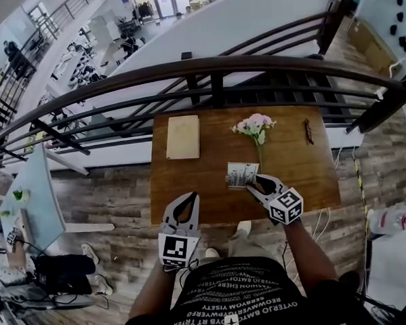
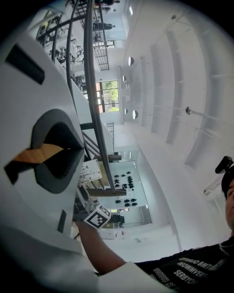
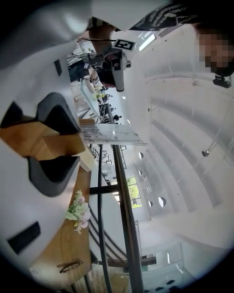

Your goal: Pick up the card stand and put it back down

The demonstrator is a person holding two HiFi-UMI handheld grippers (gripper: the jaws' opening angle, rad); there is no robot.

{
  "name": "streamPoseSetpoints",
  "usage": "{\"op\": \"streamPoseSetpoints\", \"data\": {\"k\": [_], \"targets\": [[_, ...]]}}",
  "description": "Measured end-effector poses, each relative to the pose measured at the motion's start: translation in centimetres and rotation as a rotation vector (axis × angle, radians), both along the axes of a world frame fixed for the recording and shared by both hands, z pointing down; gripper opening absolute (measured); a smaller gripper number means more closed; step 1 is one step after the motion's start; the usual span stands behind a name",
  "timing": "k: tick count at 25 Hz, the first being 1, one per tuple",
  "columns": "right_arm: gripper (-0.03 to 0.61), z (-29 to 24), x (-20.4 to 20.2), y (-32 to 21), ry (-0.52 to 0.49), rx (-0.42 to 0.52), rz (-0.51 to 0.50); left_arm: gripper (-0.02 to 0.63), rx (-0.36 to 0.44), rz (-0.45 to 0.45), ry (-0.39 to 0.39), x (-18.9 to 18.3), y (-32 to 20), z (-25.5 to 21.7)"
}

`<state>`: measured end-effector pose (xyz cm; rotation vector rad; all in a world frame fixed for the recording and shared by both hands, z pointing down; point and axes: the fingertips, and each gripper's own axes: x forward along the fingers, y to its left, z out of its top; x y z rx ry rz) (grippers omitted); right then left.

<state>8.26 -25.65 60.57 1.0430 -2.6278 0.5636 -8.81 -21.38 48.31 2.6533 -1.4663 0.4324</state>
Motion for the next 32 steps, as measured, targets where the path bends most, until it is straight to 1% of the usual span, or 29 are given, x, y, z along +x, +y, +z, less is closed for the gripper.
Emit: {"op": "streamPoseSetpoints", "data": {"k": [5, 14, 21, 26, 32], "targets": [[0.163, -1.6, 0.0, 0.7, -0.012, 0.016, 0.009, 0.023, 0.025, 0.016, -0.006, 0.2, 0.3, -0.7], [0.163, -5.0, -0.6, 2.0, -0.011, 0.05, 0.016, 0.023, 0.034, 0.045, -0.004, 0.2, 1.9, -1.5], [0.163, -7.4, -0.7, 2.6, -0.048, 0.065, 0.026, 0.023, 0.059, 0.054, -0.001, 0.2, 2.4, -2.0], [0.163, -9.1, -0.5, 3.1, -0.059, 0.083, 0.036, 0.024, 0.035, 0.065, -0.002, 0.3, 3.3, -1.8], [0.163, -10.9, -0.9, 3.4, -0.061, 0.112, 0.026, 0.025, 0.06, 0.083, 0.0, 0.1, 3.2, -2.1]]}}
